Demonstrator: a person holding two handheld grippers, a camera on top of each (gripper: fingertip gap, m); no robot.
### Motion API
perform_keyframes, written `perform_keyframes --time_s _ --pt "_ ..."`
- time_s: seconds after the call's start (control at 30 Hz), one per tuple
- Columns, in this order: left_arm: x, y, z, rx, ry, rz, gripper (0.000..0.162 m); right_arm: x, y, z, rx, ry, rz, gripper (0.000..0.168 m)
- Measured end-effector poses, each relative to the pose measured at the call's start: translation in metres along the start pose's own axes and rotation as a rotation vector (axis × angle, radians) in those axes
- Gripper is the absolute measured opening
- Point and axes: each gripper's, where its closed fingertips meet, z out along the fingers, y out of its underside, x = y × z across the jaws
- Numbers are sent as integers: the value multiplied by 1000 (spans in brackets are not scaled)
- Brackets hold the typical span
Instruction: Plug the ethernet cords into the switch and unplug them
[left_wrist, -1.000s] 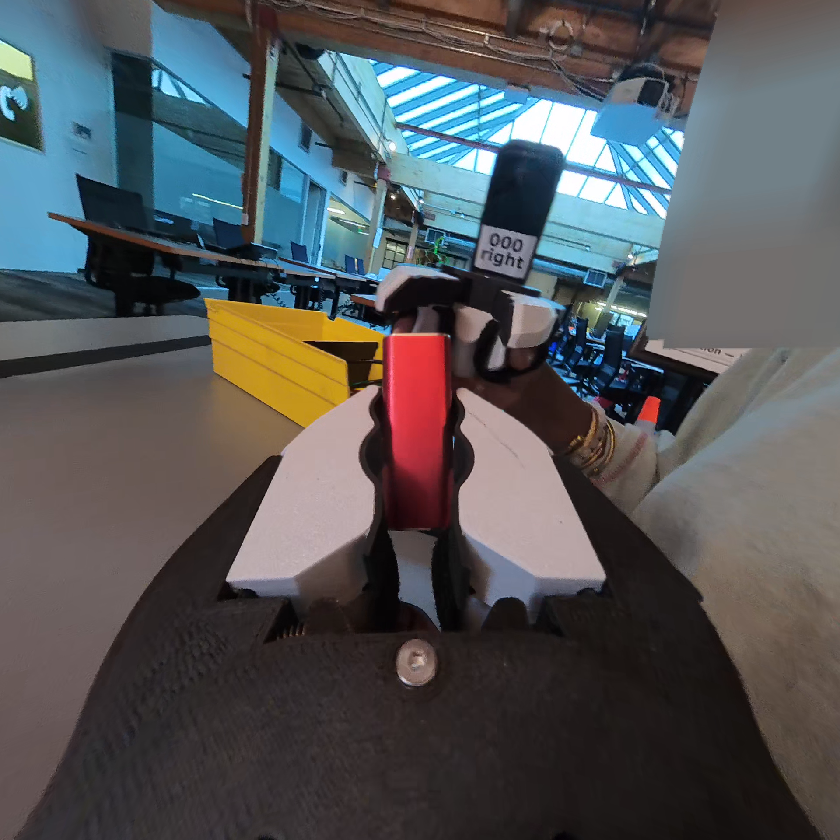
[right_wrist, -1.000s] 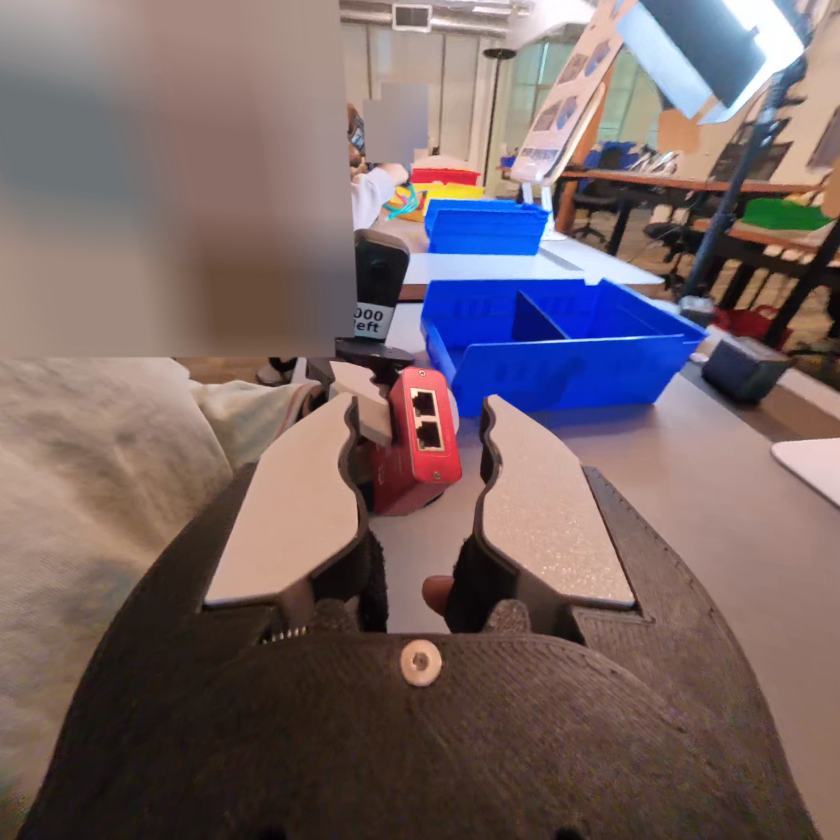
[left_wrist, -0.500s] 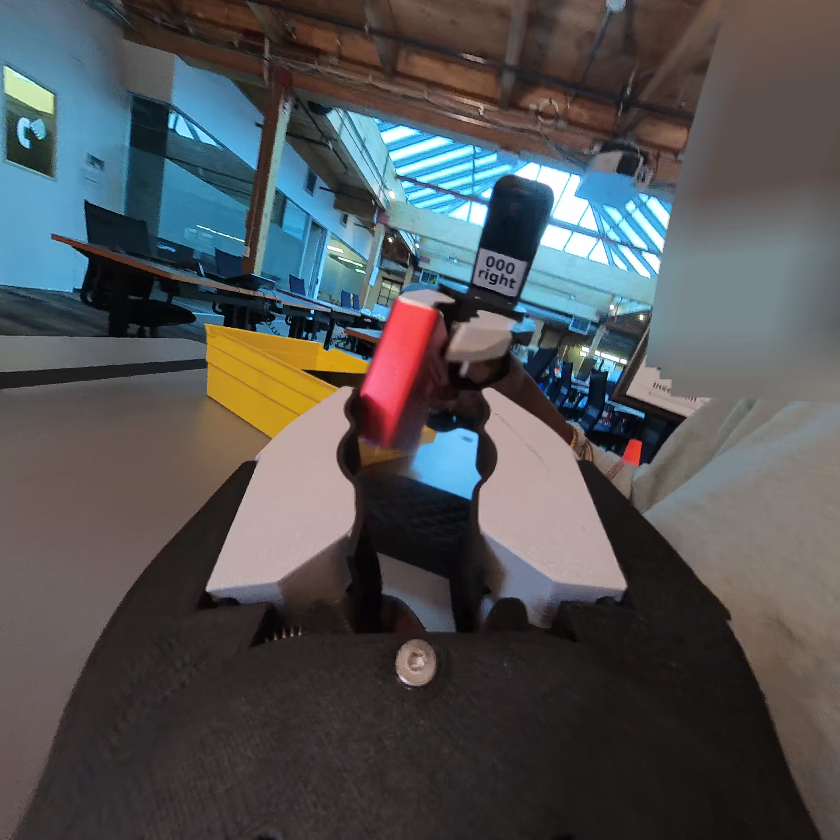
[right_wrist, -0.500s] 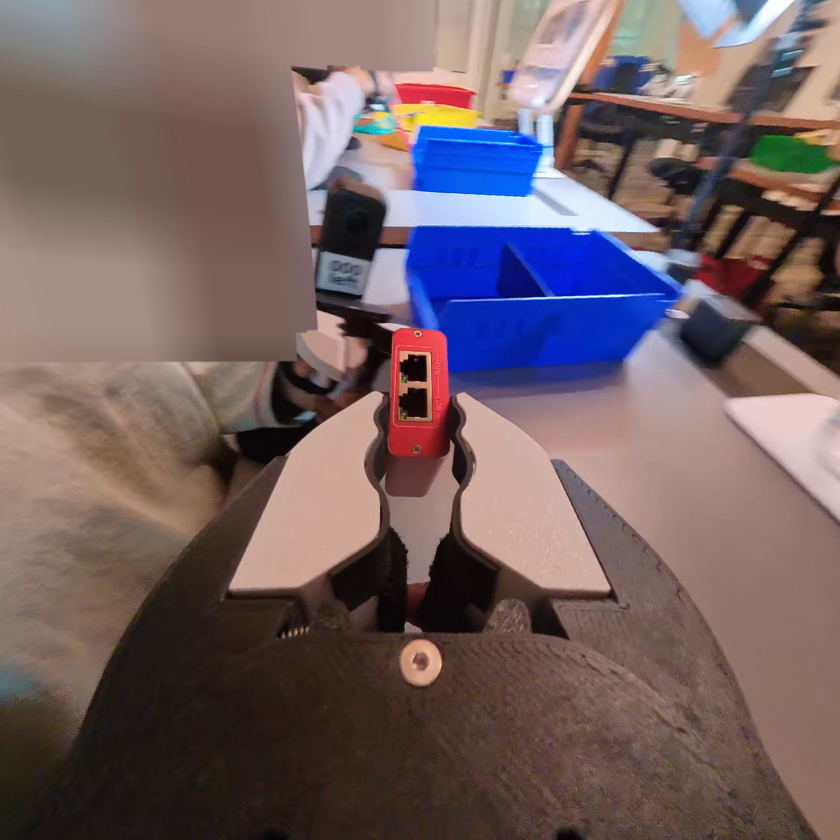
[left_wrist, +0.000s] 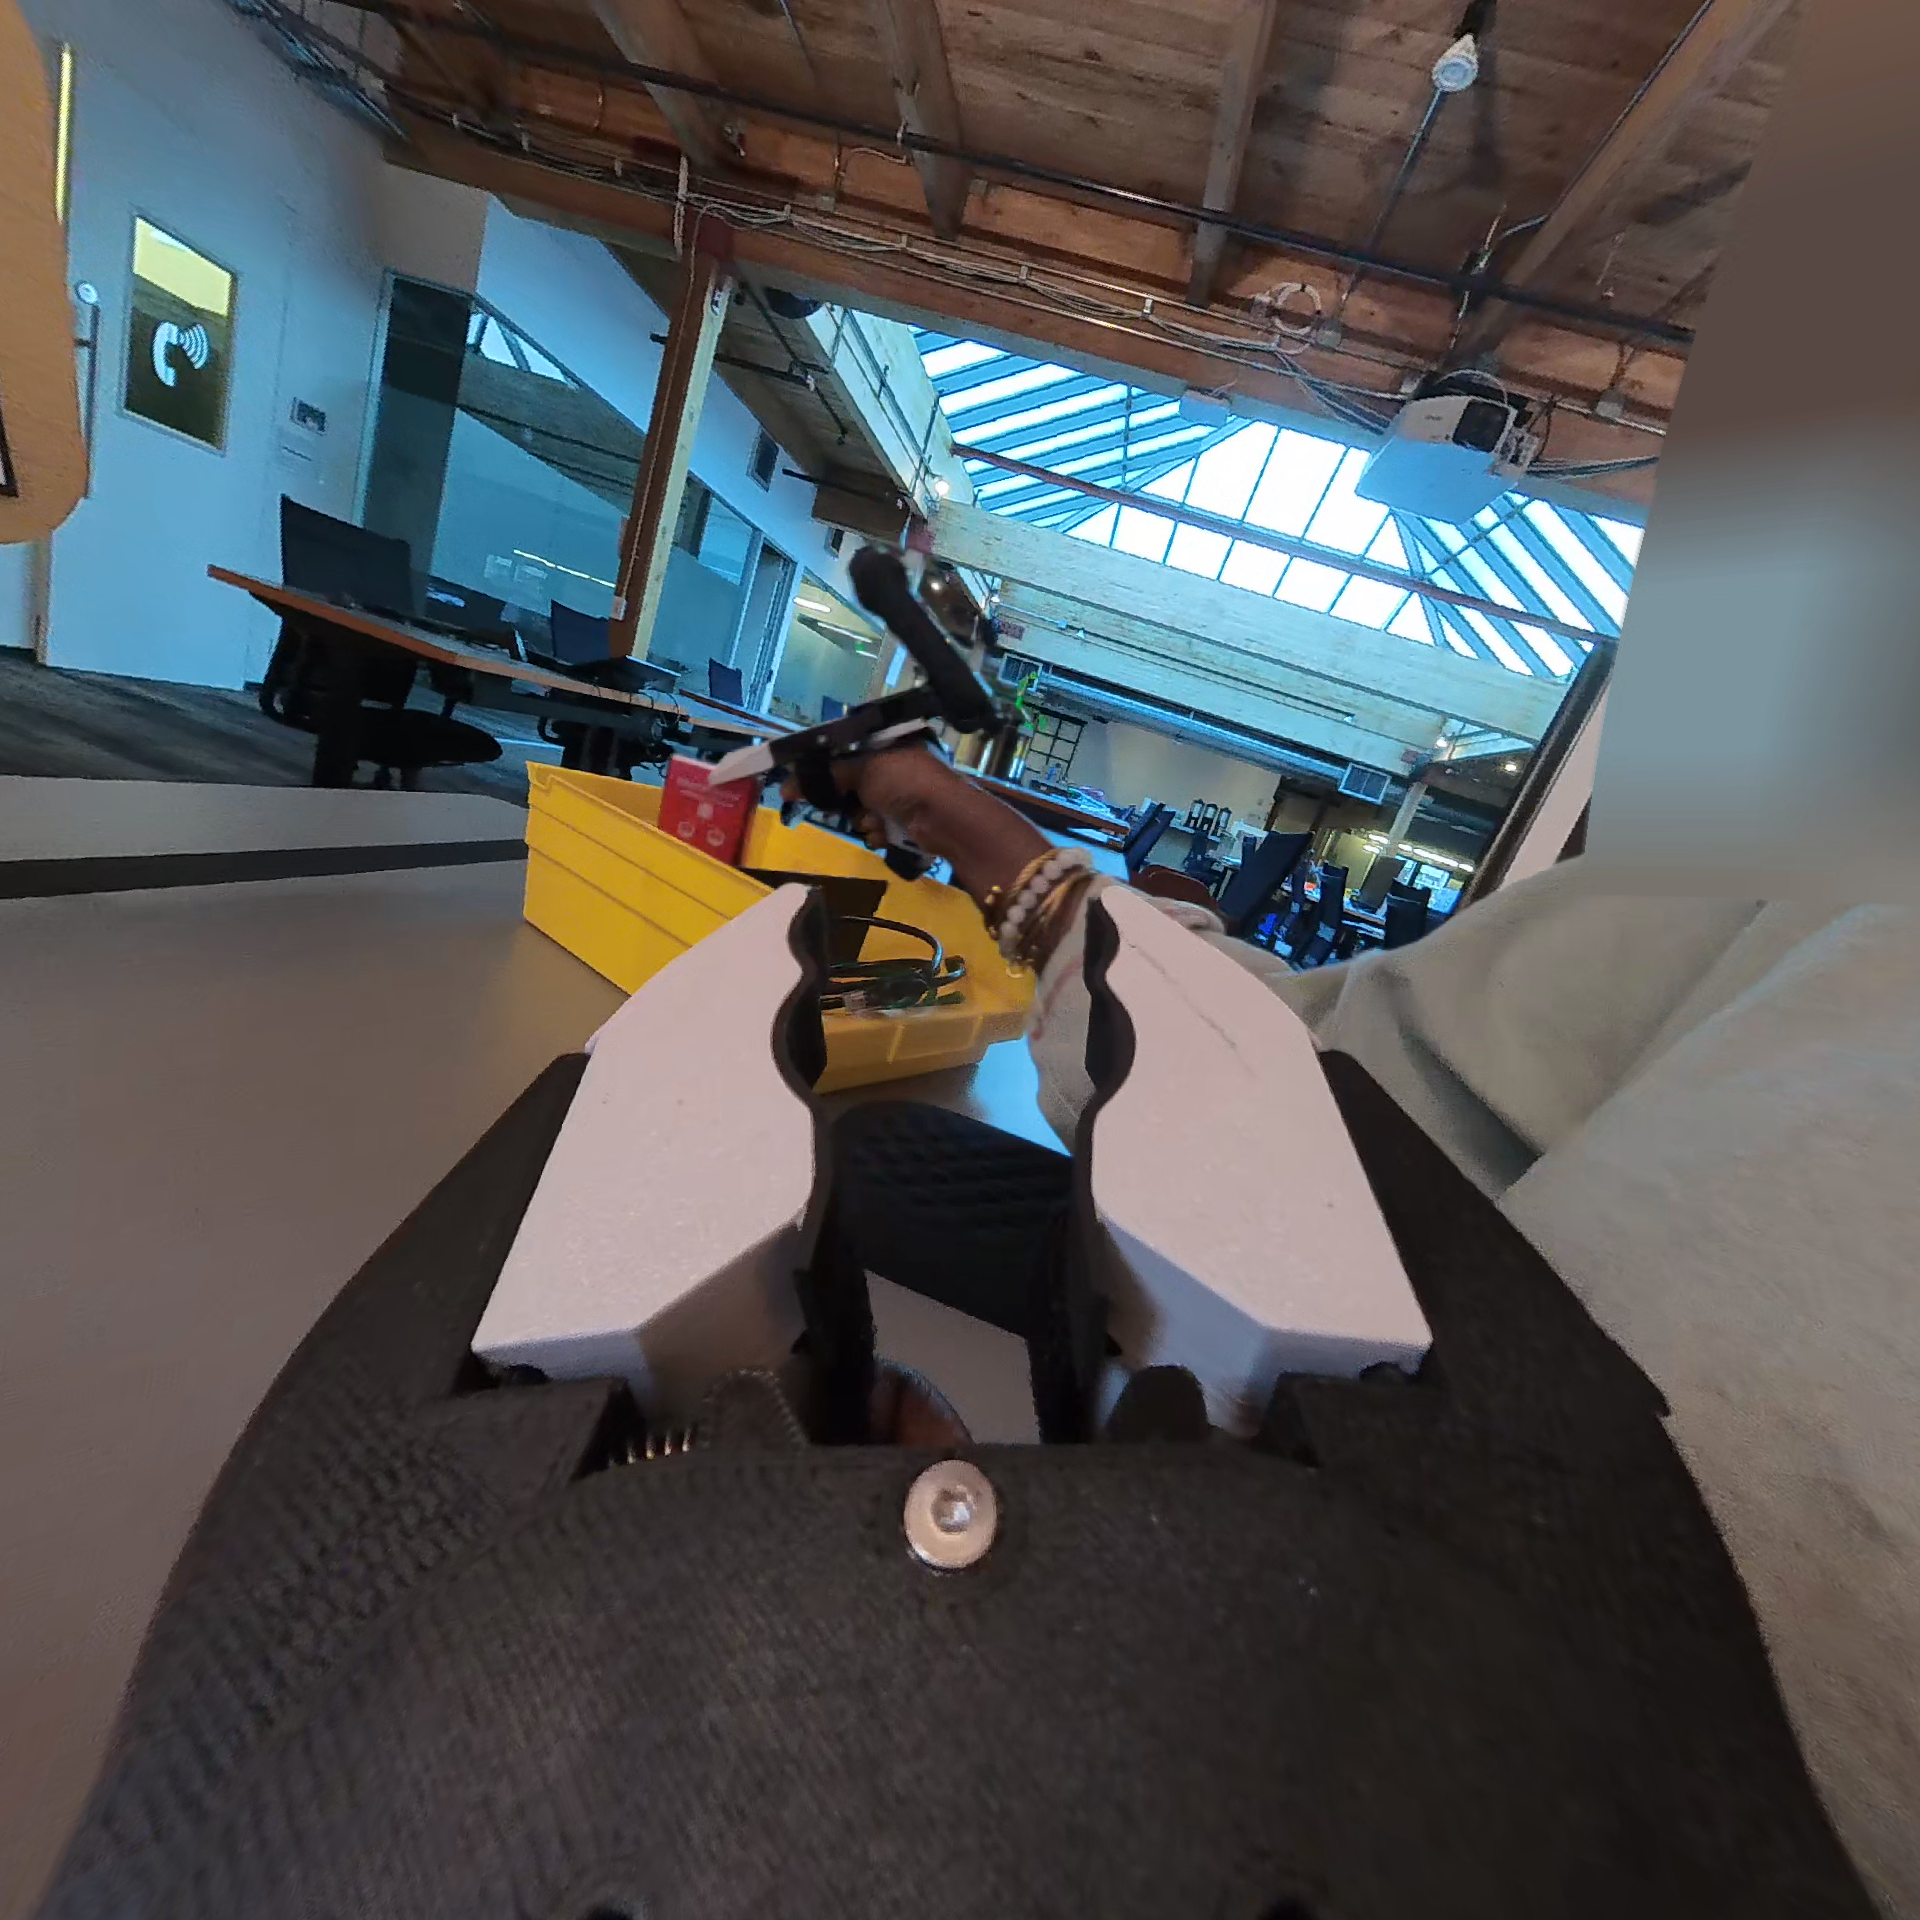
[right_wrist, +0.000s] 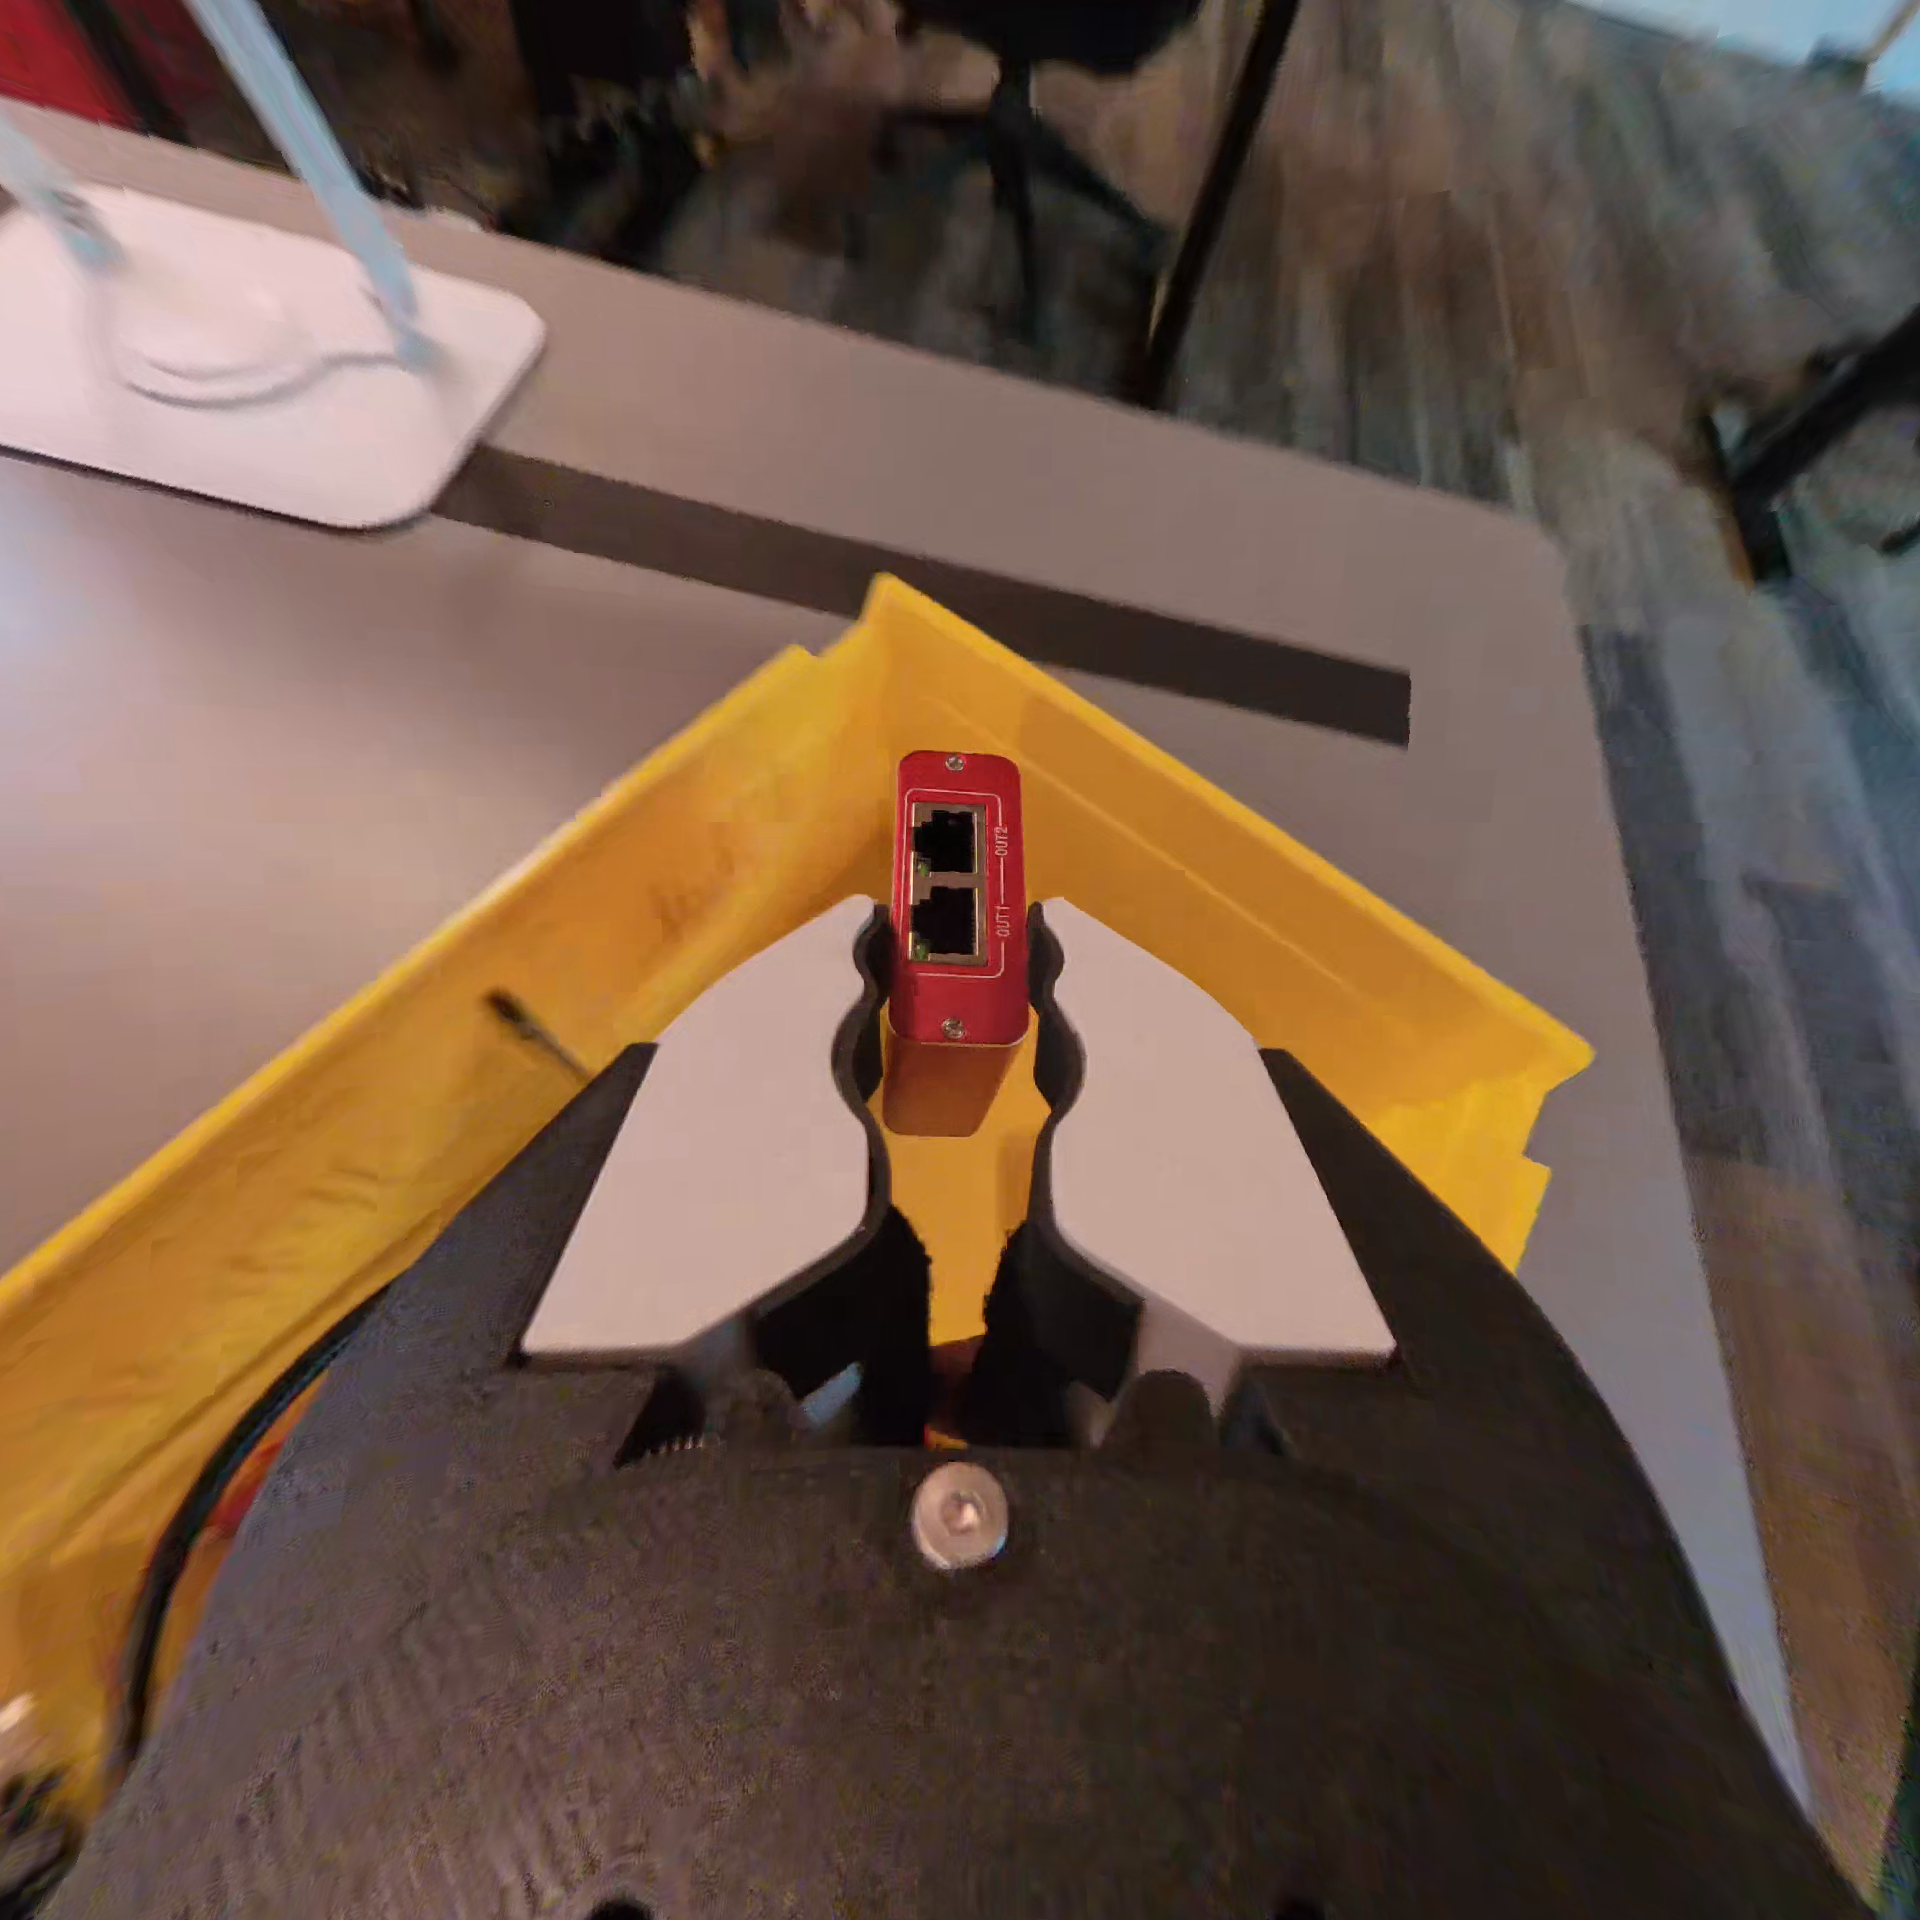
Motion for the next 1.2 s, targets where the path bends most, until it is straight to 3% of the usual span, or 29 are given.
perform_keyframes --time_s 0.2,0.63,0.7,0.83,0.93,1.03,1.1,1.2 --pt "-3 2 0 -11 -20 7 46 21 40 45 -188 69 24 25" --pt "-6 5 1 -32 -49 38 45 22 84 28 -515 41 -8 27" --pt "-8 4 0 -21 -65 43 45 25 81 25 -472 67 -9 32" --pt "-14 1 -3 -21 -121 95 45 19 56 3 -305 123 -8 62" --pt "-13 -8 -10 -10 -165 160 45 -23 28 -41 -93 87 -65 71" --pt "-31 -31 -29 -13 -323 218 46 -86 13 -84 145 -42 -132 92" --pt "-44 -51 -49 -28 -456 275 57 -125 23 -101 210 -139 -144 105" --pt "-54 -82 -79 -3 -615 447 95 -166 52 -100 183 -248 -96 122"
